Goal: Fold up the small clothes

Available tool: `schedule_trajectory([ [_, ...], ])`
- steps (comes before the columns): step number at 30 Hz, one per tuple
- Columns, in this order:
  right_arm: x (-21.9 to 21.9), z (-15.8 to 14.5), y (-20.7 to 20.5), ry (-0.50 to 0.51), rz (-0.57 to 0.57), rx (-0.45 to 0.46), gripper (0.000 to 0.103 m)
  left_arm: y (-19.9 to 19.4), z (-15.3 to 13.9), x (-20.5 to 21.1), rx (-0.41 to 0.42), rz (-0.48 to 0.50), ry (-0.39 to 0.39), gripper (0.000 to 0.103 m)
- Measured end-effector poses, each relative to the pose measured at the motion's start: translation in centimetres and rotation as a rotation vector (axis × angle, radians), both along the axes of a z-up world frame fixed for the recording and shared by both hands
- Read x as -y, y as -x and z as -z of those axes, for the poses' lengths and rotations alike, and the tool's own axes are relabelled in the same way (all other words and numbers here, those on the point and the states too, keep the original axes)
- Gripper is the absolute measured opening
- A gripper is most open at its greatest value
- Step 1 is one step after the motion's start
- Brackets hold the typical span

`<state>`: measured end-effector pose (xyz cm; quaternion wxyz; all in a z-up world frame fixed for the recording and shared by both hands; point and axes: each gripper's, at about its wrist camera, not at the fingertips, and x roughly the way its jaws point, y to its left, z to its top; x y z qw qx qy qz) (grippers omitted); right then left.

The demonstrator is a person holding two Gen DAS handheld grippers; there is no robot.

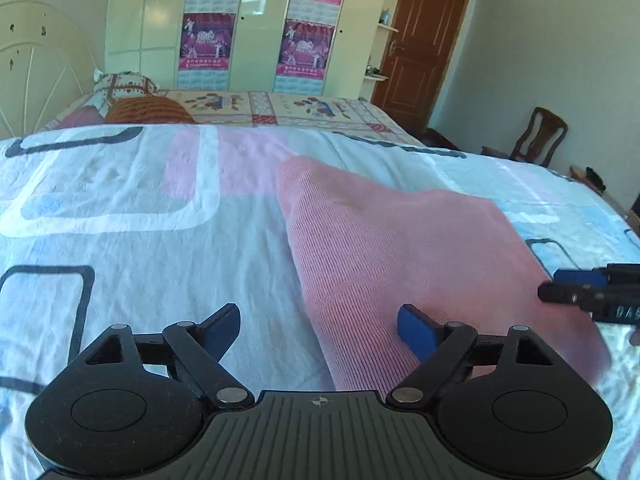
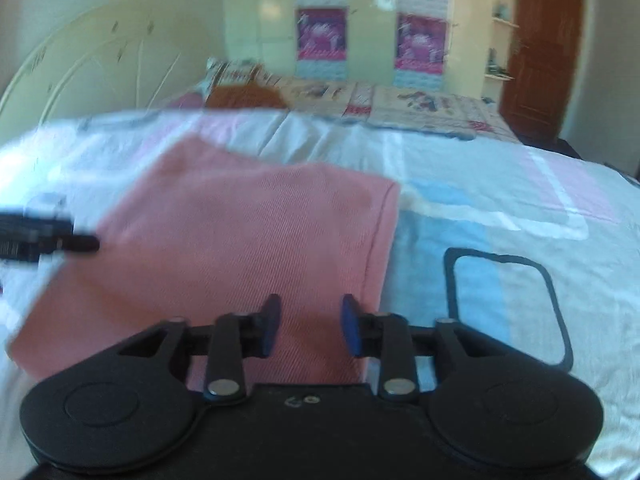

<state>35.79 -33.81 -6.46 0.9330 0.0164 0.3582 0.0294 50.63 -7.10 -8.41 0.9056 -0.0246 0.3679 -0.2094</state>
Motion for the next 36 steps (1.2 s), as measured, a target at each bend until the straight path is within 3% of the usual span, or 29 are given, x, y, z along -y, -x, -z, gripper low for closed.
schedule_trajectory([
  [1,0.8,-0.3,0.4,-0.043,0.025,0.018,0.070,0.1,0.0,-0.4,-0.019,0.003,0.025,0.085],
  [5,4.1,-0.1,0.4,-0.202,0.112,-0.039,0.060,-0.3,0.4,-0.4,-0.077,0.014,0.069,0.087],
  [6,5.1,0.3,0.0,-0.254,0.144,-0.068,0.060,-0.9,0.7,-0.2,-0.116,0.016,0.080,0.092],
  [9,8.3,2.1,-1.2,-0.472,0.207,-0.188,0.060,-2.2,1.4,0.2,-0.184,0.025,0.123,0.093],
  [12,9.9,3.7,-1.9,-0.593,0.190,-0.252,0.066,-3.5,2.3,0.0,-0.287,0.028,0.202,0.093],
  [16,10.9,4.7,-2.4,-0.684,0.135,-0.265,0.070,-4.4,2.9,0.7,-0.320,0.045,0.203,0.092],
  [21,10.6,4.9,-3.8,-0.719,0.062,-0.273,0.068,-4.9,2.8,2.1,-0.299,0.057,0.151,0.087],
  [27,8.4,4.6,-4.6,-0.659,-0.005,-0.253,0.065,-5.1,2.5,3.7,-0.274,0.074,0.108,0.084],
  [29,8.7,4.7,-4.6,-0.645,-0.005,-0.254,0.047,-5.2,2.4,3.6,-0.273,0.078,0.101,0.084],
  [31,10.0,5.2,-4.5,-0.673,0.034,-0.259,0.034,-5.3,2.4,3.5,-0.271,0.082,0.099,0.084],
  [35,10.2,5.8,-4.5,-0.712,0.057,-0.235,0.035,-5.3,2.3,4.0,-0.257,0.082,0.081,0.083],
  [36,9.8,5.7,-4.6,-0.699,0.057,-0.232,0.036,-5.2,2.3,4.2,-0.250,0.083,0.077,0.078],
])
